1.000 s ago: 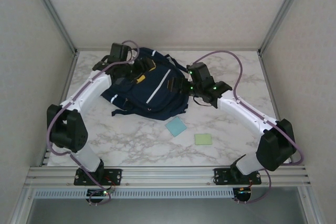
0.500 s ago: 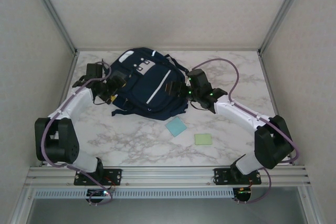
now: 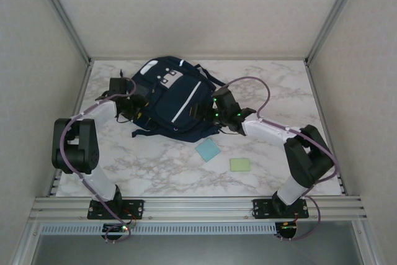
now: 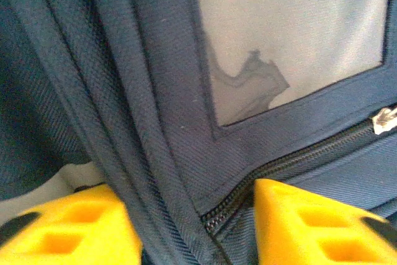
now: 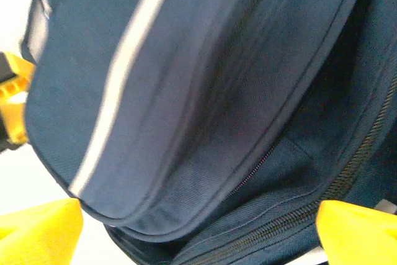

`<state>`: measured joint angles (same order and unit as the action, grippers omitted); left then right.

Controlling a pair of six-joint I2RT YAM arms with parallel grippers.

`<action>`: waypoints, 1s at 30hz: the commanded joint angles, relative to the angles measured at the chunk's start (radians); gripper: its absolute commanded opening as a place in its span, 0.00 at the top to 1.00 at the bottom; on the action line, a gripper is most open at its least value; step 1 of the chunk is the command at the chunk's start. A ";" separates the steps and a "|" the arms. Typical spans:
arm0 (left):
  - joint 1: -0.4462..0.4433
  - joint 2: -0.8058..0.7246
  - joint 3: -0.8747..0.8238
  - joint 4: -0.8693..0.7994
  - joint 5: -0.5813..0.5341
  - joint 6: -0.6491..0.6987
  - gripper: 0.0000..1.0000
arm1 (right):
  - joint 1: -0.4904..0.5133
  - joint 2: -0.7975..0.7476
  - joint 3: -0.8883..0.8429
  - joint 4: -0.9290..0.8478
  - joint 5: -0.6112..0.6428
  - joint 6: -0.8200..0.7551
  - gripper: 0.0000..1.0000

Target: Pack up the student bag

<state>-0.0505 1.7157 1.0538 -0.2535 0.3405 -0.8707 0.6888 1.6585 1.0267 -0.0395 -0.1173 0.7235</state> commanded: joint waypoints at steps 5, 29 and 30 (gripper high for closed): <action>-0.016 0.009 -0.033 0.092 0.011 -0.019 1.00 | 0.035 0.193 0.038 0.055 0.023 0.123 0.23; -0.273 -0.197 -0.122 0.127 -0.090 -0.276 1.00 | -0.125 0.214 0.458 -0.373 0.180 -0.104 0.38; -0.274 -0.198 -0.119 0.127 -0.098 -0.286 1.00 | -0.112 0.186 0.442 -0.386 0.174 -0.109 0.37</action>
<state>-0.2890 1.5627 0.8925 -0.1001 0.2062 -1.1366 0.5396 1.9514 1.4967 -0.3435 0.0528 0.6685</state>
